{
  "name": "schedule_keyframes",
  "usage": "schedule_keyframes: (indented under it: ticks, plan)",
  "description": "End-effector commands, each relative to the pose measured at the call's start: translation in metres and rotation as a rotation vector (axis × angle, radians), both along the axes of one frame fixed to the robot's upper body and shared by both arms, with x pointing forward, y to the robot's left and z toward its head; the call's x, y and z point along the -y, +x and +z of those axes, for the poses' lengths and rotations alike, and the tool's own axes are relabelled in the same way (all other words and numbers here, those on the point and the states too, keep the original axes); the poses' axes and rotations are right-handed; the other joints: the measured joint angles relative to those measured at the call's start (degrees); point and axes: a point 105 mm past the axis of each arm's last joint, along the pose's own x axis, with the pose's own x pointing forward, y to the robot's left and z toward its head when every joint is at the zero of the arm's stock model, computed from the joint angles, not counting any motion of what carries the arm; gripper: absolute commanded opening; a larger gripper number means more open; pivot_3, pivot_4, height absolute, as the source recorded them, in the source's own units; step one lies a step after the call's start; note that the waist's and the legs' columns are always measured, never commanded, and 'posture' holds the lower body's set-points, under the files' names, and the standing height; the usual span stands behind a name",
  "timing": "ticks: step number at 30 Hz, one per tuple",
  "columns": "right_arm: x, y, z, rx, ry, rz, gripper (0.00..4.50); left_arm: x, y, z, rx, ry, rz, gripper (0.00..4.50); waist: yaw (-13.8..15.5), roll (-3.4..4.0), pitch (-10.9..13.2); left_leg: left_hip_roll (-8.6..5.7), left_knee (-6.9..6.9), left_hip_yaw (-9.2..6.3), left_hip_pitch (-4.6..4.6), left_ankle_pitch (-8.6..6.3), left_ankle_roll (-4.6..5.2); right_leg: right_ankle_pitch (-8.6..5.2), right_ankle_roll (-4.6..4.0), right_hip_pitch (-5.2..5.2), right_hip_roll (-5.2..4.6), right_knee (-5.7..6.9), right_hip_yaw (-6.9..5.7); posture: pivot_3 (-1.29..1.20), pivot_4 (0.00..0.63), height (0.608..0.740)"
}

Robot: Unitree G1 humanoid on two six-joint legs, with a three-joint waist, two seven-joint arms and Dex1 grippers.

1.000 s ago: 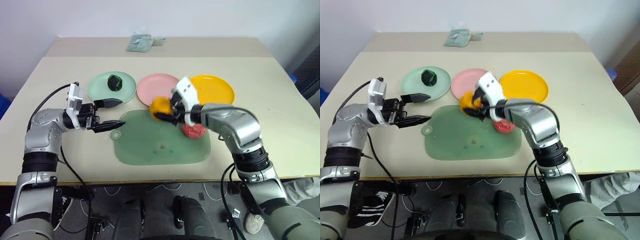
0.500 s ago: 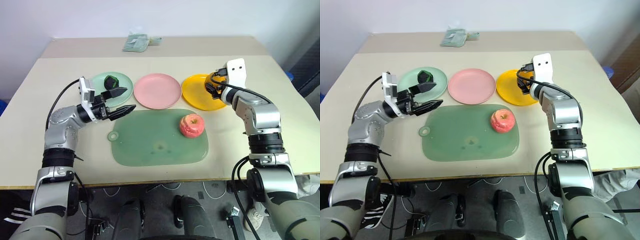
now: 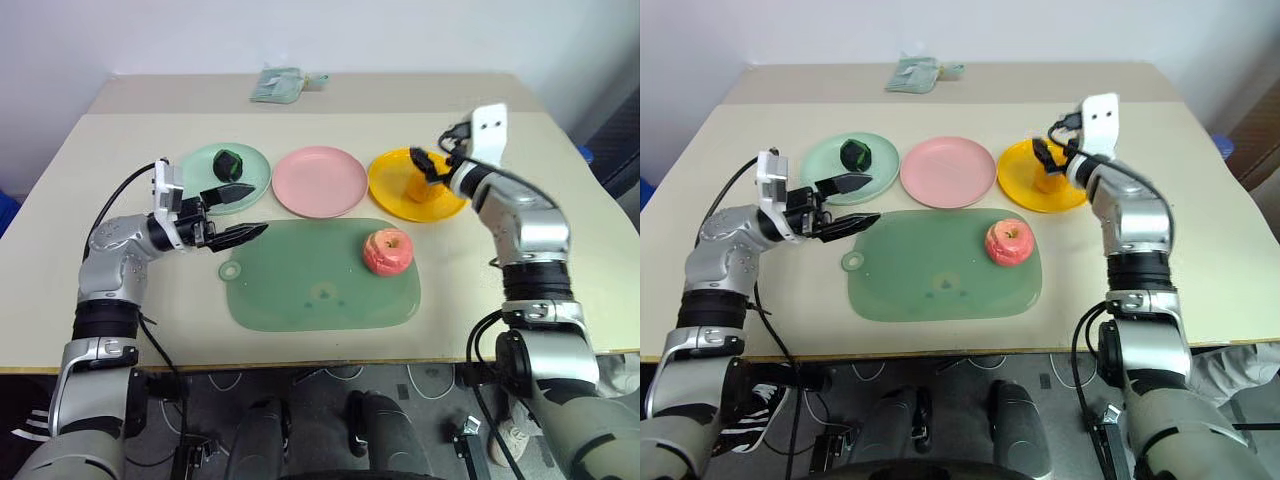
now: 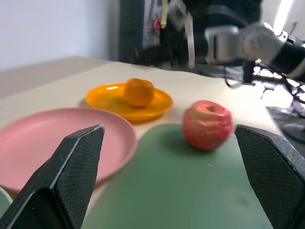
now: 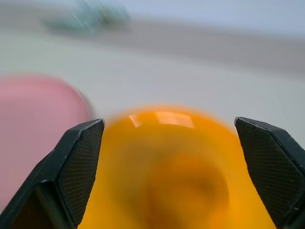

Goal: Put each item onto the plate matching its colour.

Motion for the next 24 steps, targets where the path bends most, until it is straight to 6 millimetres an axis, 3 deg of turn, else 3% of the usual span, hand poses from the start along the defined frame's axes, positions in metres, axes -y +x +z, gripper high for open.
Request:
schedule_keyframes:
  ticks: [1,4,8,15,24]
  plan:
    - [-0.028,-0.049,0.02,0.02,-0.01,0.279,4.46,-0.006,-0.011,0.017,0.038,-0.027,-0.068,4.5,0.03,-0.02,-0.01,0.0,-0.02,-0.03,0.0,0.0,0.01,0.0,0.0,0.02,0.0,-0.01,-0.01,0.0,0.15,0.74]
    - [-0.042,-0.085,0.013,-0.024,-0.11,0.417,4.46,-0.007,-0.016,0.015,0.004,-0.004,-0.126,4.5,-0.01,-0.02,-0.01,0.0,0.01,-0.02,0.01,-0.01,0.01,-0.01,-0.02,0.04,-0.01,-0.02,-0.02,0.0,0.15,0.74]
    - [-0.048,-0.114,-0.006,-0.115,-0.193,0.493,4.46,-0.005,-0.018,0.01,-0.003,0.057,-0.171,4.5,-0.04,-0.02,-0.01,0.01,0.09,-0.01,0.05,0.0,0.0,-0.11,-0.2,0.06,-0.01,-0.04,-0.01,0.0,0.15,0.74]
    - [-0.045,-0.111,-0.056,-0.228,-0.321,0.411,4.46,0.002,-0.013,0.005,-0.008,0.091,-0.194,4.5,0.02,-0.04,-0.02,-0.01,0.1,0.0,0.02,-0.01,0.0,-0.12,-0.21,0.05,-0.01,-0.08,0.0,0.0,0.15,0.74]
    - [-0.043,-0.103,-0.074,-0.259,-0.353,0.384,4.46,-0.007,-0.01,0.002,-0.013,0.099,-0.166,4.5,0.01,-0.04,-0.02,-0.01,0.1,-0.01,0.01,-0.01,0.01,-0.12,-0.2,0.03,0.0,-0.07,0.0,0.0,0.15,0.74]
